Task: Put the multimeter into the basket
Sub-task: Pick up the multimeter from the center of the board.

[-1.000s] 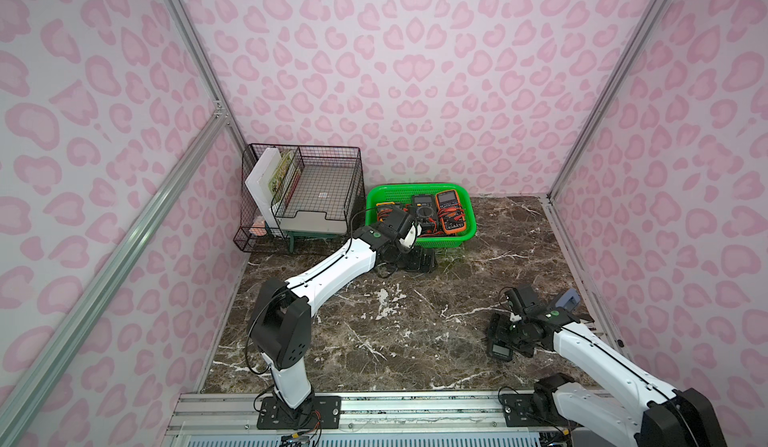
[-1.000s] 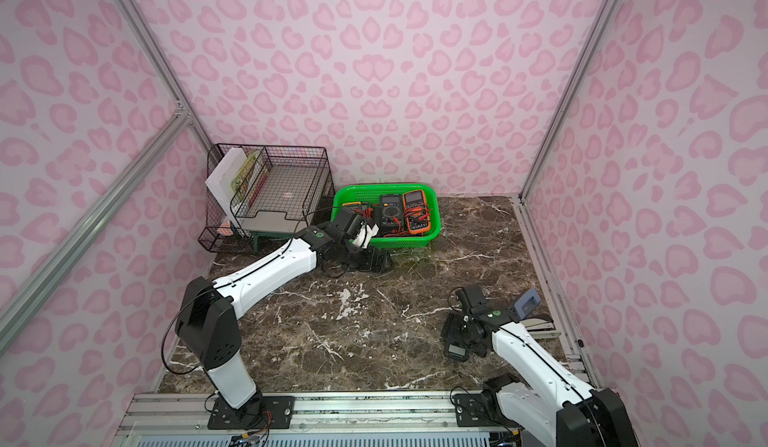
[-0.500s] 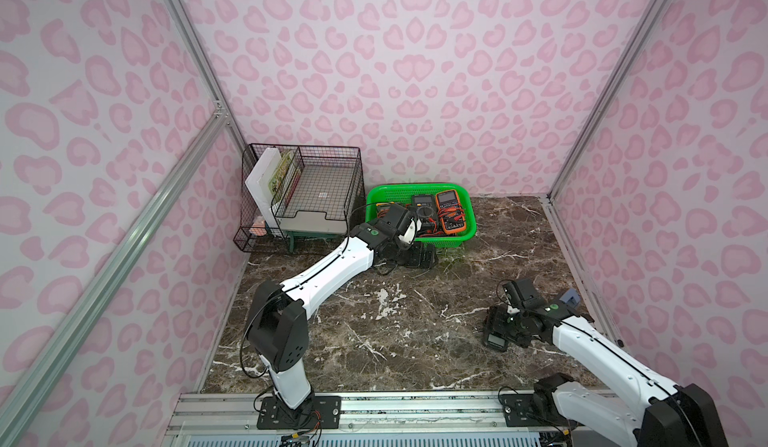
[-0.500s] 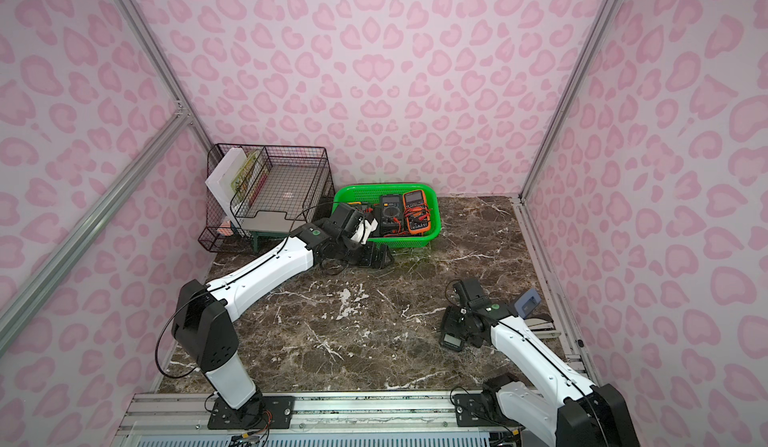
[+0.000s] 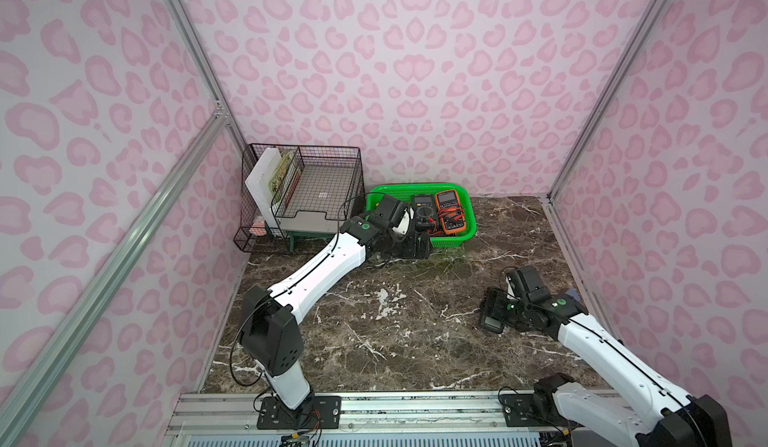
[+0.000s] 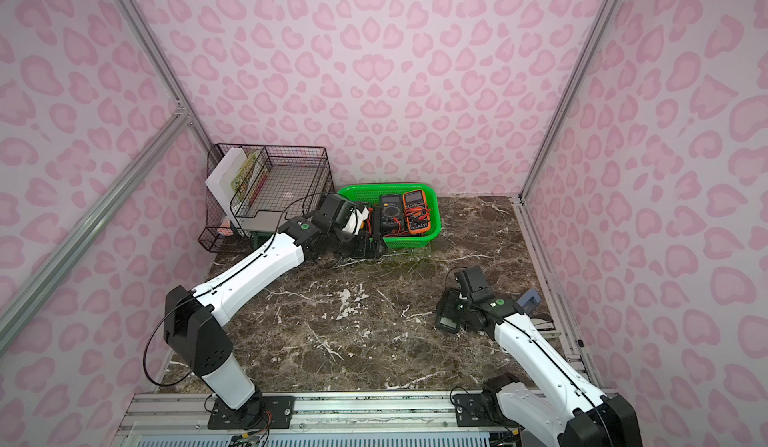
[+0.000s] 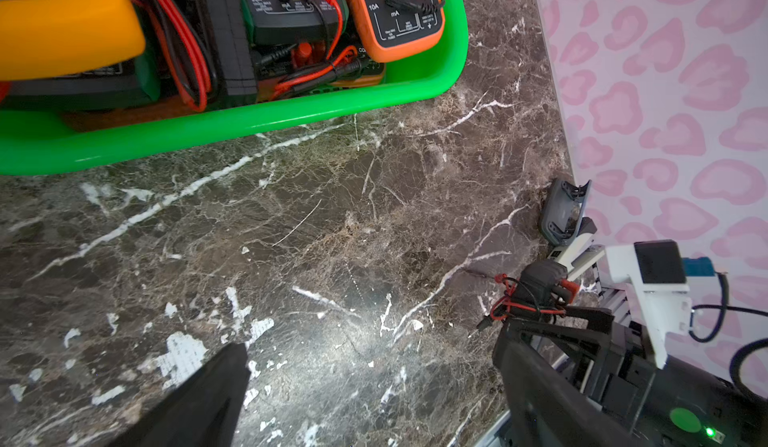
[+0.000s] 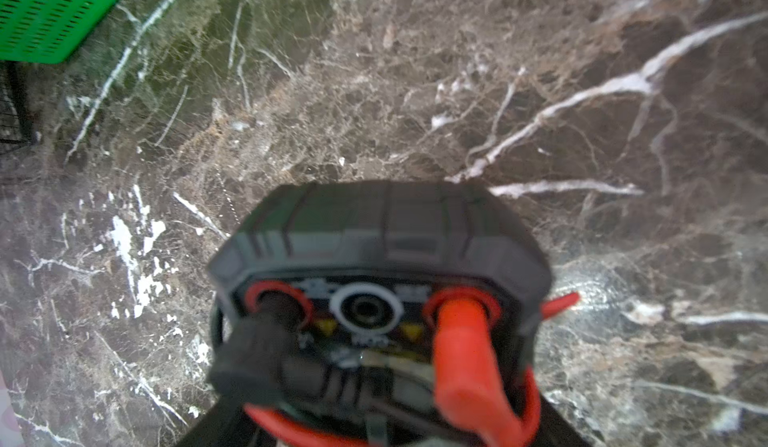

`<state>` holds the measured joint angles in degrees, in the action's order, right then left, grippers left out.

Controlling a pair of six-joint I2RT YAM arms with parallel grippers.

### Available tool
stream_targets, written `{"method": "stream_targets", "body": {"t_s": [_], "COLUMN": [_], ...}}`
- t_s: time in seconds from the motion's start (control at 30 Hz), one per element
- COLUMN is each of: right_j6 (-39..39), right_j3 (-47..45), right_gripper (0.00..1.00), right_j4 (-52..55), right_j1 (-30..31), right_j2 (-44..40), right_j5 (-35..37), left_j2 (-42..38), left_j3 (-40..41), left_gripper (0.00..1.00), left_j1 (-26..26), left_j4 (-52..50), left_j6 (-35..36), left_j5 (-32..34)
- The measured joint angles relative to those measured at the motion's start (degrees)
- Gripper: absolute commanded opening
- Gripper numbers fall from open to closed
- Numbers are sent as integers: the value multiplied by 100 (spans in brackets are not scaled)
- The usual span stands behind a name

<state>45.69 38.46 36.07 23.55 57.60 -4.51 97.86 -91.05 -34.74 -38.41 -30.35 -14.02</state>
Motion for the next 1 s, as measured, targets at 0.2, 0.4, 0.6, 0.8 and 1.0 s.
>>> {"method": "stream_targets", "body": {"t_s": [0.2,0.4,0.6,0.8,1.0], "right_j6": [-146,-227,-291,-428,-586], "right_j3": [339,713,1207,1578,2011], "right_gripper": [51,51,51,51,51], "right_j4": [-52,-190,-372,-459,-479], "right_j1": [0,4,66,114,181], "right_j2": [162,435,817,1119,1405], "right_j5": [85,107,129,179,225], "left_j2": [-144,-282,-382,-422,-468], "left_j3": [0,33,133,149,149], "left_gripper": [99,99,99,99,99], "left_j1": [181,378,573,699,730], "left_j4": [-28,-68,-68,-57,11], "left_j6": [-101,-125,-254,-402,-404], "left_j5": [46,105,125,153,155]}}
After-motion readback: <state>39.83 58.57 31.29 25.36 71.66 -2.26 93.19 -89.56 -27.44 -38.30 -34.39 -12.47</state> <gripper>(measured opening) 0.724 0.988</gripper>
